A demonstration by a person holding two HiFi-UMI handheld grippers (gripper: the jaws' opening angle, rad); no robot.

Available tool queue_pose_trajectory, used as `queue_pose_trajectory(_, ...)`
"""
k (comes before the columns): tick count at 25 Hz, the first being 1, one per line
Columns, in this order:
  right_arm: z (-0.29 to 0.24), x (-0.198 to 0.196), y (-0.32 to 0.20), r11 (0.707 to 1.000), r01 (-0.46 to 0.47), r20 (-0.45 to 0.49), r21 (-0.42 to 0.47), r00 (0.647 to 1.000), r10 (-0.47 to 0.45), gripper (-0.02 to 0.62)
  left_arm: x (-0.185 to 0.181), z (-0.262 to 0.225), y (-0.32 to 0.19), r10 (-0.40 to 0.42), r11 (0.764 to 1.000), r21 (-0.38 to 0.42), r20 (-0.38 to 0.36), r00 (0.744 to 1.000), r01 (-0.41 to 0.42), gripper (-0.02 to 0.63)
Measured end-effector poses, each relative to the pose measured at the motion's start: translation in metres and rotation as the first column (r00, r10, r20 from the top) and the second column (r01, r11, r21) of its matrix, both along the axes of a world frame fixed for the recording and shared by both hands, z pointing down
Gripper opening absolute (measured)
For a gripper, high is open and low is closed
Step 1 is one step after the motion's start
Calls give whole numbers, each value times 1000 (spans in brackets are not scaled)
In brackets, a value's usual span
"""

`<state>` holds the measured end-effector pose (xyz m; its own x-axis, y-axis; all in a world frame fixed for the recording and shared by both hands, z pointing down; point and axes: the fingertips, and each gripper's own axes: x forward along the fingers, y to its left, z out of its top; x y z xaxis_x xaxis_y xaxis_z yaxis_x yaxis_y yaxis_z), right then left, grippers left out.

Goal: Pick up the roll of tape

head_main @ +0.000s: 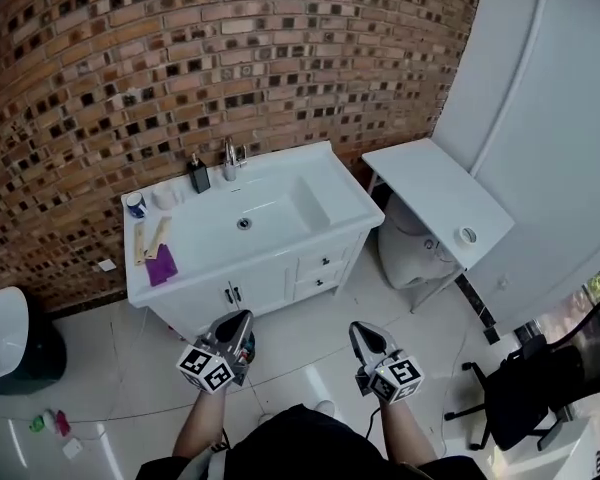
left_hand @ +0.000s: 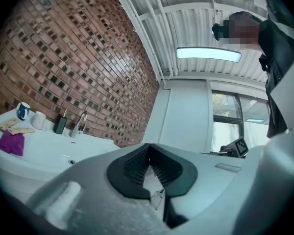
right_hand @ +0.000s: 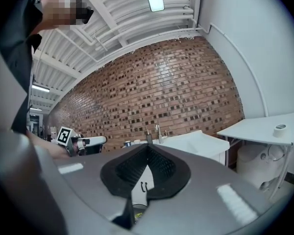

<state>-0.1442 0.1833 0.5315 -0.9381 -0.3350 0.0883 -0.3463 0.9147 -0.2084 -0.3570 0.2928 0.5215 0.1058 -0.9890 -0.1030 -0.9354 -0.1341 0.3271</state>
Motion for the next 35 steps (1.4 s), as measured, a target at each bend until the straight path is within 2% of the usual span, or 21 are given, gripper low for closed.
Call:
queue_pose_trajectory(6, -2, 36, -31, 996, -85, 22, -5, 996, 85, 6, 32, -17, -38, 63, 998, 30, 0, 998, -63, 2)
queue_pose_trajectory(13, -2, 72, -62, 988, -152, 51, -4, 987, 152, 6, 71, -24, -79, 145, 989, 8, 40, 989, -146, 2)
queue_pose_trajectory(18, 5, 117, -82, 969, -246, 59, -15, 967, 247, 6, 100, -16, -113, 201, 980, 11, 23, 979, -201, 2)
queue_pose_trajectory(21, 2, 156, -90, 947, -321, 65, -9, 945, 321, 6, 124, -11, -137, 237, 971, 26, 12, 971, -237, 2)
queue_pose_trajectory(24, 0, 202, -98, 915, -404, 75, 1, 912, 402, 6, 157, -22, -164, 272, 960, 50, 46, 961, -274, 2)
queue_pose_trajectory(28, 17, 263, -105, 858, -512, 40, -30, 857, 513, 6, 211, -26, -194, 375, 923, 58, 79, 924, -380, 2)
queue_pose_trajectory(31, 21, 281, -113, 827, -561, 26, -34, 827, 562, 6, 235, -24, -211, 439, 895, 47, 86, 895, -443, 2)
queue_pose_trajectory(35, 24, 289, -130, 803, -594, 13, -42, 804, 595, 6, 248, -21, -234, 490, 868, 43, 72, 868, -494, 2)
